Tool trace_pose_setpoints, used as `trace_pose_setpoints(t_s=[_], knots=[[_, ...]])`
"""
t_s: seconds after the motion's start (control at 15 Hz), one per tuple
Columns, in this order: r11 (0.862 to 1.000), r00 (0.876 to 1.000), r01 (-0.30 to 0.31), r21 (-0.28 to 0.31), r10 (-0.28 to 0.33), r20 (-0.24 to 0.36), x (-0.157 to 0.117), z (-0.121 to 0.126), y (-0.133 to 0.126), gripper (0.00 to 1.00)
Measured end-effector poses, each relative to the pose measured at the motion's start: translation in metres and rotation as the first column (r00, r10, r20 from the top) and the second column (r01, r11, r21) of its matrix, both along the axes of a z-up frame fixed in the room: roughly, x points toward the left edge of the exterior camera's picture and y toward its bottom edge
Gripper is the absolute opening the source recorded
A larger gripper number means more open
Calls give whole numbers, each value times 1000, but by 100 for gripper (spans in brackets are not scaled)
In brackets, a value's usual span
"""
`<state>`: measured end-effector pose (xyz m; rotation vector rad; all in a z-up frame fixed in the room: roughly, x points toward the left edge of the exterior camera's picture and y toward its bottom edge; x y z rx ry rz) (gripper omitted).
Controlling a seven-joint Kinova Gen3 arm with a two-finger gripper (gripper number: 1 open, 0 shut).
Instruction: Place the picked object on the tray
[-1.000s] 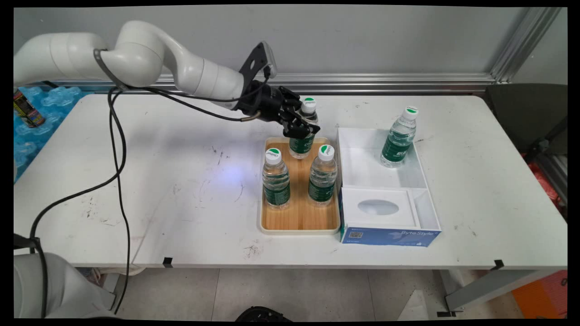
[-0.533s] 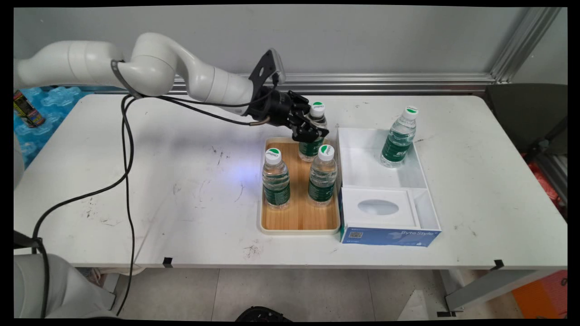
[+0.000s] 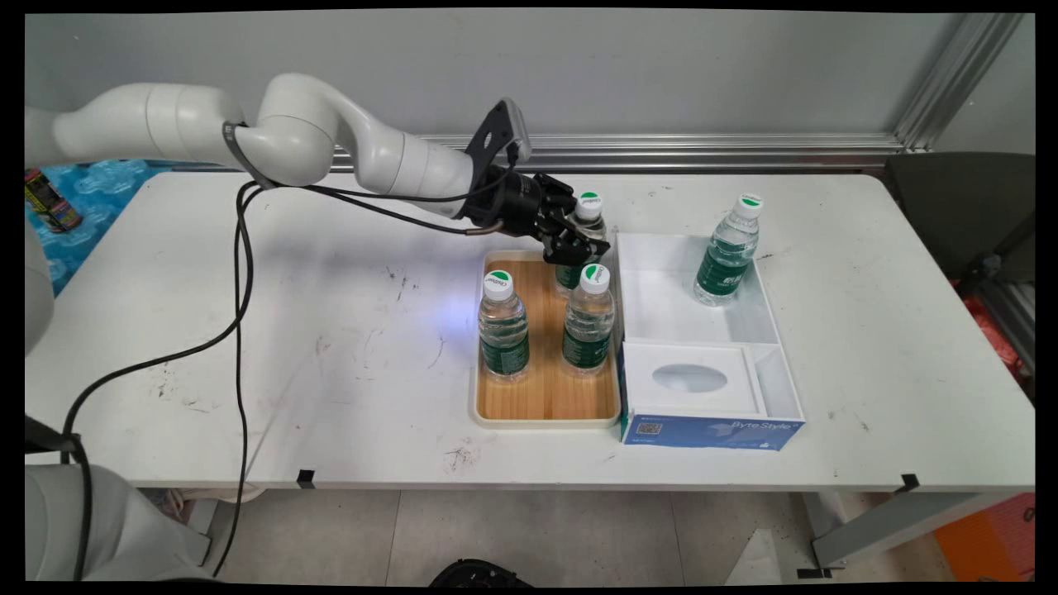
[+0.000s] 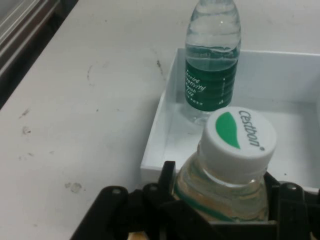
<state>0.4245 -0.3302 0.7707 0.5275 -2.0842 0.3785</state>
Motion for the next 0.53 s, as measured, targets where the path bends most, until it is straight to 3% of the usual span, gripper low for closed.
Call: trace_pose_setpoints(t_s=[0.27,0.33,0.53], knots=[[1000,1000,3,-2,-3,-3,-2,-3,-1,0],[1000,1000,3,-3,-3,-4,-2,-4,-1,100],[1000,1000,5,-1,-5,-6,-2,-5,0,100]])
